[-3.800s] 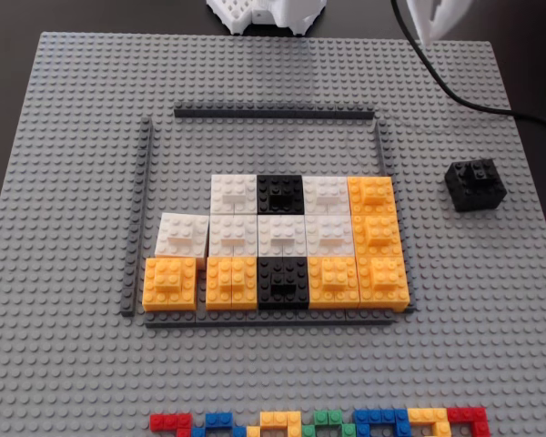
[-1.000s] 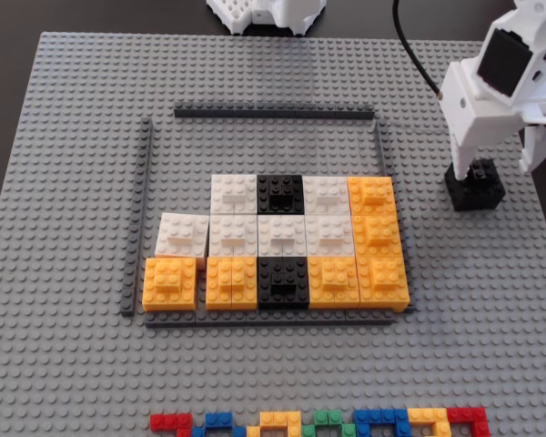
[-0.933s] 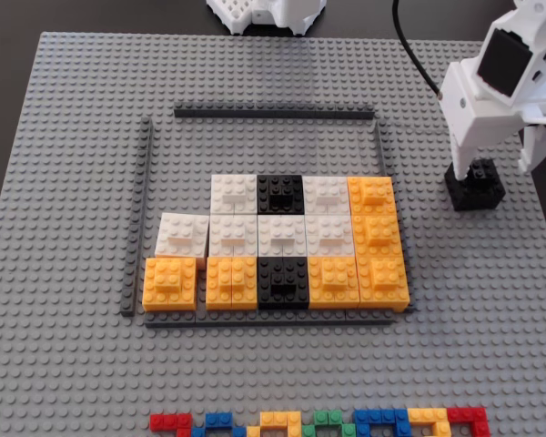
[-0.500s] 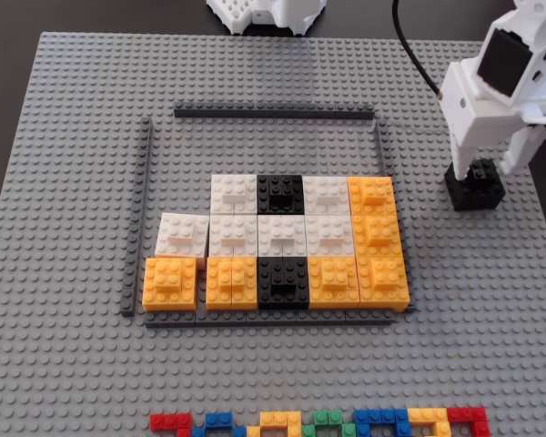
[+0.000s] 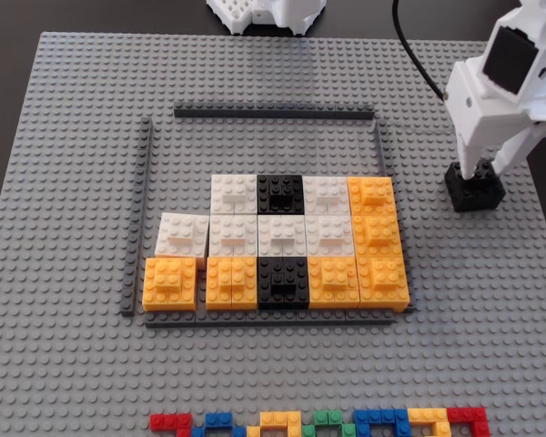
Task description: Grab the cube and place it into the grid
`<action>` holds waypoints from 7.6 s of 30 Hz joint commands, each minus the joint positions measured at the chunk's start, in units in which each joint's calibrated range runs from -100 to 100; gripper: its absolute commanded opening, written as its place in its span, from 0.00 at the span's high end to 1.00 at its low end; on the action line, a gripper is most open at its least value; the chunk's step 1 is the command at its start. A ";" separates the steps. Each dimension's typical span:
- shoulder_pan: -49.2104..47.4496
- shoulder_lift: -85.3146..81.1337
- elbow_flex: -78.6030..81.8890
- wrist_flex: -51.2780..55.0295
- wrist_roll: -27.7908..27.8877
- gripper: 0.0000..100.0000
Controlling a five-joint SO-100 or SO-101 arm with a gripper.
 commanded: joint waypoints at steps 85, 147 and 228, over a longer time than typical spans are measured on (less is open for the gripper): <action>46.69 -22.76 22.50 -1.79 25.69 0.96; 43.23 -15.54 17.25 -4.62 24.62 0.91; 39.84 -50.19 12.26 8.13 21.68 1.00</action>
